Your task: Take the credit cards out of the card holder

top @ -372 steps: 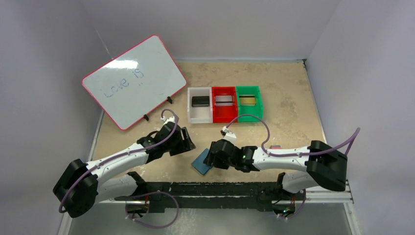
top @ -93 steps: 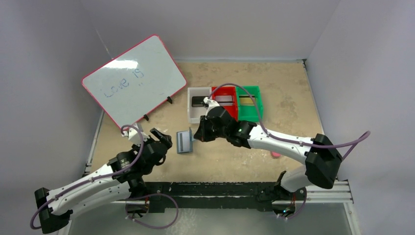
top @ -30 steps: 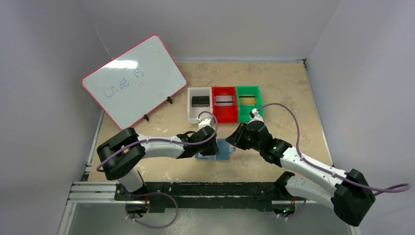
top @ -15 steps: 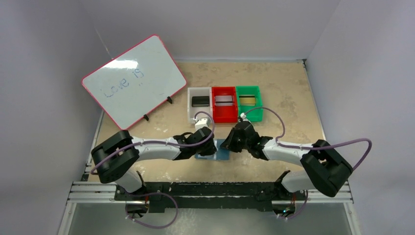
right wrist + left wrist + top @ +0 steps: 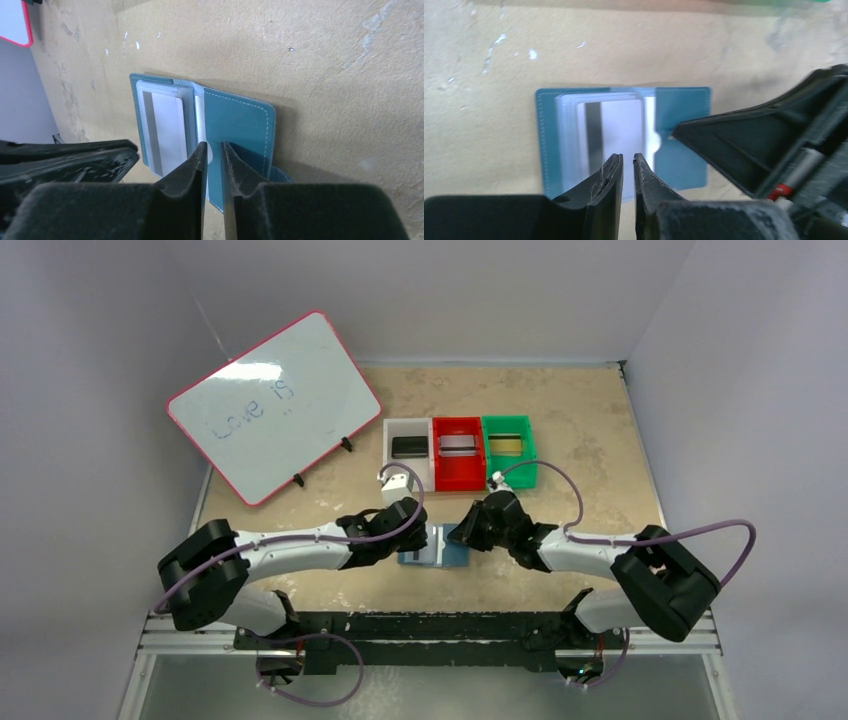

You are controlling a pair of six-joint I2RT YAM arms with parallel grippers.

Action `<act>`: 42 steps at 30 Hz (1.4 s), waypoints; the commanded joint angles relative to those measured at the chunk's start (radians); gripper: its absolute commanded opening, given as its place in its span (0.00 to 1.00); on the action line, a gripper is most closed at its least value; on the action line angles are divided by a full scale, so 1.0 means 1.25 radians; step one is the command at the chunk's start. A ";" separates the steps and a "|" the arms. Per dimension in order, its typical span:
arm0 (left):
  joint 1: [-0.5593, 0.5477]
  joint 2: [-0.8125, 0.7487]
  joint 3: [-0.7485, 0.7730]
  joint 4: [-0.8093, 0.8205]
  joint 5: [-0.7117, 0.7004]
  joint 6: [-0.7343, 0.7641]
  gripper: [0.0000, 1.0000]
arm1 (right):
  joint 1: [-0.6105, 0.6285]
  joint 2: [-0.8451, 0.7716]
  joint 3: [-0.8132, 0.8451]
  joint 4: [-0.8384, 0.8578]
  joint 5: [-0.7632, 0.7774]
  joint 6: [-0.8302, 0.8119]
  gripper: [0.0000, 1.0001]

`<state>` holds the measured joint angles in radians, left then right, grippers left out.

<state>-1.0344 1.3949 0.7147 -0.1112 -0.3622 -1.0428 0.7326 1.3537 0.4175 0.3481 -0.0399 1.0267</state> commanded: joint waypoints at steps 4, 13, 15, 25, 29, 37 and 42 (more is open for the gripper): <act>-0.001 0.015 0.002 -0.046 -0.036 0.004 0.14 | -0.001 -0.015 -0.027 0.096 -0.026 -0.005 0.24; 0.000 0.024 -0.036 -0.046 -0.019 -0.009 0.14 | -0.003 0.006 -0.052 0.223 -0.099 -0.001 0.28; 0.000 0.029 -0.037 -0.050 -0.016 -0.010 0.14 | -0.002 0.028 -0.047 0.250 -0.118 0.000 0.27; 0.000 0.047 -0.050 -0.037 0.005 -0.017 0.11 | -0.002 0.114 -0.047 0.325 -0.160 0.024 0.25; -0.001 0.047 -0.050 -0.040 0.005 -0.020 0.10 | -0.002 0.144 -0.040 0.339 -0.177 0.026 0.24; 0.000 0.051 -0.049 -0.044 0.005 -0.023 0.08 | -0.003 0.173 -0.040 0.362 -0.206 0.038 0.13; 0.000 0.054 -0.044 -0.054 -0.001 -0.025 0.07 | -0.003 0.151 -0.051 0.328 -0.189 0.054 0.02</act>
<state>-1.0344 1.4418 0.6693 -0.1585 -0.3714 -1.0626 0.7261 1.5658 0.3515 0.7547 -0.2710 1.0740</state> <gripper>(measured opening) 0.071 0.043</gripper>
